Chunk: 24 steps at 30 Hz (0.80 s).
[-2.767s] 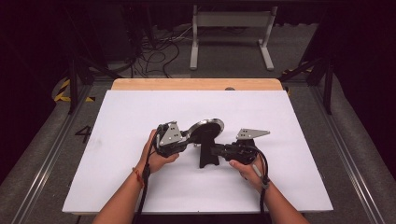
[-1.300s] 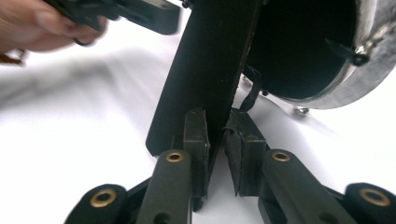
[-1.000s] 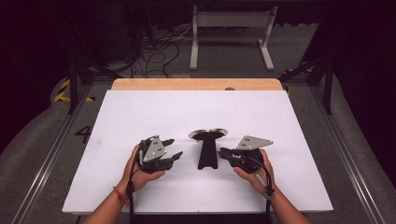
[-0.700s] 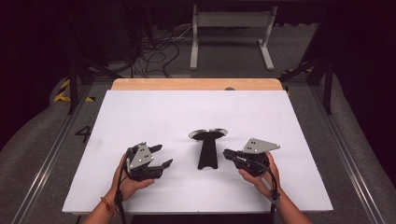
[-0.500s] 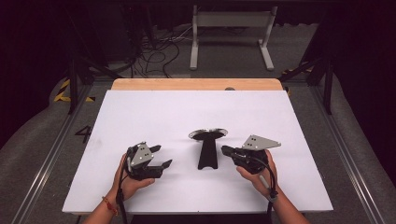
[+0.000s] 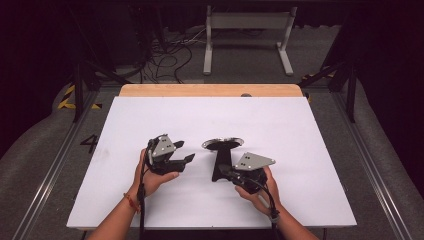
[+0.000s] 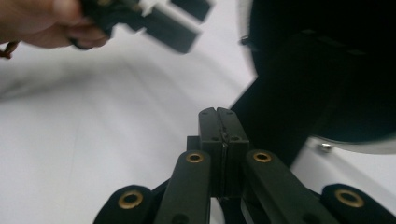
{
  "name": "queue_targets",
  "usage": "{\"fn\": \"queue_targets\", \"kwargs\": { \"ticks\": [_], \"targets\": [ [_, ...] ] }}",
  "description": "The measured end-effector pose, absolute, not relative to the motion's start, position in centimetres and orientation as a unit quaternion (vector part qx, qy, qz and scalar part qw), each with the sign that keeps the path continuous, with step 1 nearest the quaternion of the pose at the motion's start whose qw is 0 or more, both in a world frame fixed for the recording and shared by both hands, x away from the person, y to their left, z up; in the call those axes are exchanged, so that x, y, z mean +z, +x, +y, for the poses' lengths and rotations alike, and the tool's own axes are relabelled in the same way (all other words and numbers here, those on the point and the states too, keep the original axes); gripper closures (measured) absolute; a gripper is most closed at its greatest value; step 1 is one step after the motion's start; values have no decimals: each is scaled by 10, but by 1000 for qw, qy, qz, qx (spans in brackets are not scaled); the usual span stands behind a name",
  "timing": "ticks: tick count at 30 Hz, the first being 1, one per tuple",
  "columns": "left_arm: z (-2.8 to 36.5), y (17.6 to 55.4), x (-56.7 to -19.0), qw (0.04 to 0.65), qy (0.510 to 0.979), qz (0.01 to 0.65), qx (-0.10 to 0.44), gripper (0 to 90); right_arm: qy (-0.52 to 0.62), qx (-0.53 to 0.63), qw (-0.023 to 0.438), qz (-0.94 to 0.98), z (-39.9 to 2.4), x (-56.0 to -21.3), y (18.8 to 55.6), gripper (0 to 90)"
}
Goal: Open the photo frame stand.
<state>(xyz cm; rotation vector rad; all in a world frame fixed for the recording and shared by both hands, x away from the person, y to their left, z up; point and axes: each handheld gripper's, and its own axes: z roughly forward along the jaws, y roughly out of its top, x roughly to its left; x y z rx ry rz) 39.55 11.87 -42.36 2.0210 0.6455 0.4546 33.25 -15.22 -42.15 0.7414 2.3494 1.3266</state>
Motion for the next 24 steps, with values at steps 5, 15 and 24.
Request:
{"fn": "queue_targets", "kwargs": {
  "ticks": [5,15,24],
  "targets": [
    [94,411,-425,462,830,249,186,427,258,451,162,839,-131,-434,333,900],
    [96,412,-429,465,838,231,167,417,274,439,172,838,-123,-443,338,900],
    [75,415,-424,456,847,204,180,427,275,433,176,840,-117,-447,340,900]
  ]
}}
